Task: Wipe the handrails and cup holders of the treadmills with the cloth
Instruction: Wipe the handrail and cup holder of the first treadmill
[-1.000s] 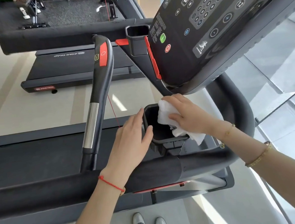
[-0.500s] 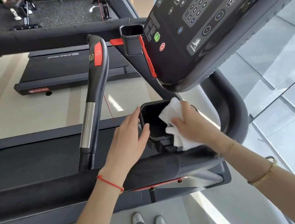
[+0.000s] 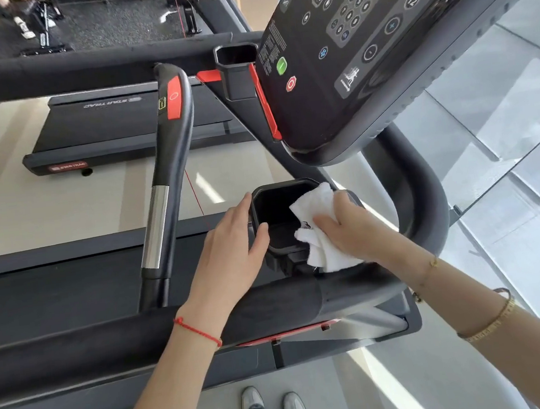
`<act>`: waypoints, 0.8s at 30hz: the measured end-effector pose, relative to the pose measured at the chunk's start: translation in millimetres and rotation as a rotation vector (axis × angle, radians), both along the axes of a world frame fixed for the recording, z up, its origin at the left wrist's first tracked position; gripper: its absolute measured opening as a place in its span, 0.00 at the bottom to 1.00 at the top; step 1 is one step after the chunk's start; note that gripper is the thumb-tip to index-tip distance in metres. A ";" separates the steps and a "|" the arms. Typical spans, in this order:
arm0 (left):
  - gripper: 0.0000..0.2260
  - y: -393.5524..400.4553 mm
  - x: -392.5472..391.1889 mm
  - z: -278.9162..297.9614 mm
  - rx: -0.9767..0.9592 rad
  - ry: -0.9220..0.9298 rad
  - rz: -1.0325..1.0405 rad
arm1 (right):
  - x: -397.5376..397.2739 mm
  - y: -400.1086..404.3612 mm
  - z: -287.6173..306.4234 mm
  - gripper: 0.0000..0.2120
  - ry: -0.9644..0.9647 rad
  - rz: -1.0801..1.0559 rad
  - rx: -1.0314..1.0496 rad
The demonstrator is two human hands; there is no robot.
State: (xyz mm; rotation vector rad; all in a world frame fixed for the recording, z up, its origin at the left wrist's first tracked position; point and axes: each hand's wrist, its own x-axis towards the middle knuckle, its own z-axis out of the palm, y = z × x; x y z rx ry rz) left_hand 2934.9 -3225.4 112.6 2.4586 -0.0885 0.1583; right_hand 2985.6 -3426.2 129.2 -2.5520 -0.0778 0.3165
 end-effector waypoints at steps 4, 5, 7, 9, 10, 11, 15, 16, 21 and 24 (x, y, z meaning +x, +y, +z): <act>0.26 -0.3 0.7 -0.1 0.014 0.012 0.000 | 22.1 18.4 10.0 0.17 -0.061 0.100 -0.082; 0.26 -0.4 0.4 0.2 0.015 0.013 0.003 | 26.3 21.8 11.2 0.17 -0.106 0.138 -0.114; 0.26 -0.3 -0.3 1.3 0.016 0.014 0.008 | 29.0 20.7 9.7 0.17 -0.169 0.205 -0.135; 0.26 -0.5 -1.2 3.1 0.016 0.011 0.013 | 25.7 11.5 7.9 0.20 -0.183 0.250 -0.107; 0.26 -0.3 -1.8 4.2 0.017 0.009 0.015 | 23.1 6.6 5.9 0.21 -0.187 0.264 -0.082; 0.26 -0.1 -2.4 5.3 0.022 0.006 0.016 | 20.4 2.4 4.1 0.23 -0.193 0.274 -0.057; 0.27 -0.4 -3.2 6.8 0.079 -0.012 0.042 | 23.1 -0.3 4.0 0.24 -0.244 0.355 -0.077; 0.27 -0.6 -3.1 6.5 0.085 -0.012 0.055 | 27.5 2.8 4.8 0.24 -0.280 0.395 -0.113; 0.25 -2.6 -4.1 6.4 0.102 0.001 0.070 | 52.6 34.9 10.6 0.22 -0.521 0.763 -0.412; 0.22 -3.1 -4.2 8.0 0.090 -0.013 0.058 | 62.4 51.5 13.5 0.23 -0.519 0.953 -0.415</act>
